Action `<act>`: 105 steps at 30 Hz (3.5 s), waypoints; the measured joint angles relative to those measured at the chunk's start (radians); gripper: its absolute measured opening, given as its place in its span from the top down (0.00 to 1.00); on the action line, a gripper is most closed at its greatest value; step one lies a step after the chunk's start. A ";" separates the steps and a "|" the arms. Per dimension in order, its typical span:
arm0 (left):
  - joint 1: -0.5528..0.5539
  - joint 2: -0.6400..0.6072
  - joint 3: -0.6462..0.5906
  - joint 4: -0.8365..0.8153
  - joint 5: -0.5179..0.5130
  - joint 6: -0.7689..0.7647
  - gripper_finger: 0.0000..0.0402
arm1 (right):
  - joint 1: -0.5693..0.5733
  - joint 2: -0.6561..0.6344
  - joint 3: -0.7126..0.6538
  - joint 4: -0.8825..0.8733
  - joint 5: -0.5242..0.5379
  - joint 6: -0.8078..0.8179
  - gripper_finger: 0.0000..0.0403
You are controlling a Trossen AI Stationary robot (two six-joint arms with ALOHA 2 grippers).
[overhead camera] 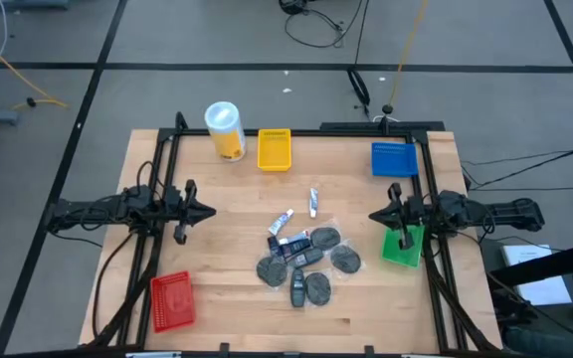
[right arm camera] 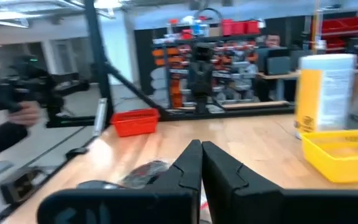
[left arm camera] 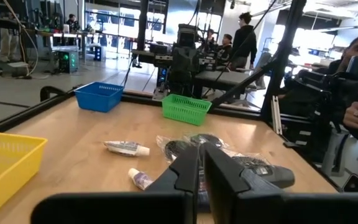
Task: Pick & Place Travel size toiletries
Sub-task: Put the toothpaste into the green bin
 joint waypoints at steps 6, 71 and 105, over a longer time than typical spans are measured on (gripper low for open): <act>0.000 0.000 0.000 0.001 0.000 0.006 0.94 | 0.009 0.109 0.000 0.064 0.019 0.008 0.98; 0.000 0.000 0.000 0.046 -0.020 0.023 0.94 | -0.123 1.805 0.744 0.304 0.335 0.235 0.63; 0.000 0.000 0.000 0.029 -0.022 0.010 0.94 | -0.163 1.484 0.740 -0.119 -0.011 -0.407 0.46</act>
